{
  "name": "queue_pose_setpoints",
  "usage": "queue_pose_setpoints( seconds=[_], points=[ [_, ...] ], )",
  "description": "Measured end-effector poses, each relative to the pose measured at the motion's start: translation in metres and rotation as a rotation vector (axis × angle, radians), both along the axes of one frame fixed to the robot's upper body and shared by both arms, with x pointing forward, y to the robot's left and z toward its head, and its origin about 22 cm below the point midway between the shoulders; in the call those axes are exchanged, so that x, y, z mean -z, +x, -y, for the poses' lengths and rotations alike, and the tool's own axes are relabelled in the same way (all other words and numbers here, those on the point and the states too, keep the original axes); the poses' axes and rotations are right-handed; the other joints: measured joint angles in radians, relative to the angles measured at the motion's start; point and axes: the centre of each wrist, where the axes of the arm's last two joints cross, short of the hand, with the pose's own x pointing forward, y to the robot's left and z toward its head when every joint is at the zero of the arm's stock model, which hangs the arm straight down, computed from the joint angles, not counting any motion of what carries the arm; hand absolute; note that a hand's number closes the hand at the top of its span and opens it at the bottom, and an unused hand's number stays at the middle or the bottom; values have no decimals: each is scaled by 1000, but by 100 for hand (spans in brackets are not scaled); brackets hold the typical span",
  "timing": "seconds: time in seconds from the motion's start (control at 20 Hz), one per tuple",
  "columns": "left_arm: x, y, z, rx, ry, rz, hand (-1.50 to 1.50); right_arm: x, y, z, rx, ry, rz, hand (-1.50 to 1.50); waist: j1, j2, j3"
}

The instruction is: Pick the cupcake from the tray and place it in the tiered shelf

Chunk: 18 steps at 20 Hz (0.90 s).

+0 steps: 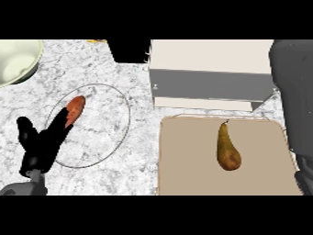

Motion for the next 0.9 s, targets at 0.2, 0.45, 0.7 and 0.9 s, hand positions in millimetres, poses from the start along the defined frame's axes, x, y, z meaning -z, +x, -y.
queue_pose_setpoints(
  seconds=[0.2,0.45,0.7,0.9],
  points=[
    [1,-1,-2,10,-9,-4,0,7,20,8,9,-12,1,150,1,1,0],
    [0,3,-5,7,-2,-2,0,19,36,6,11,-16,20,150,2,1,0],
    [1,2,-2,2,-5,-7,0,27,50,16,-24,-5,33,150,2,1,0],
    [1,0,6,0,1,-8,0,24,52,16,-38,-5,37,150,1,-1,0]
  ],
)
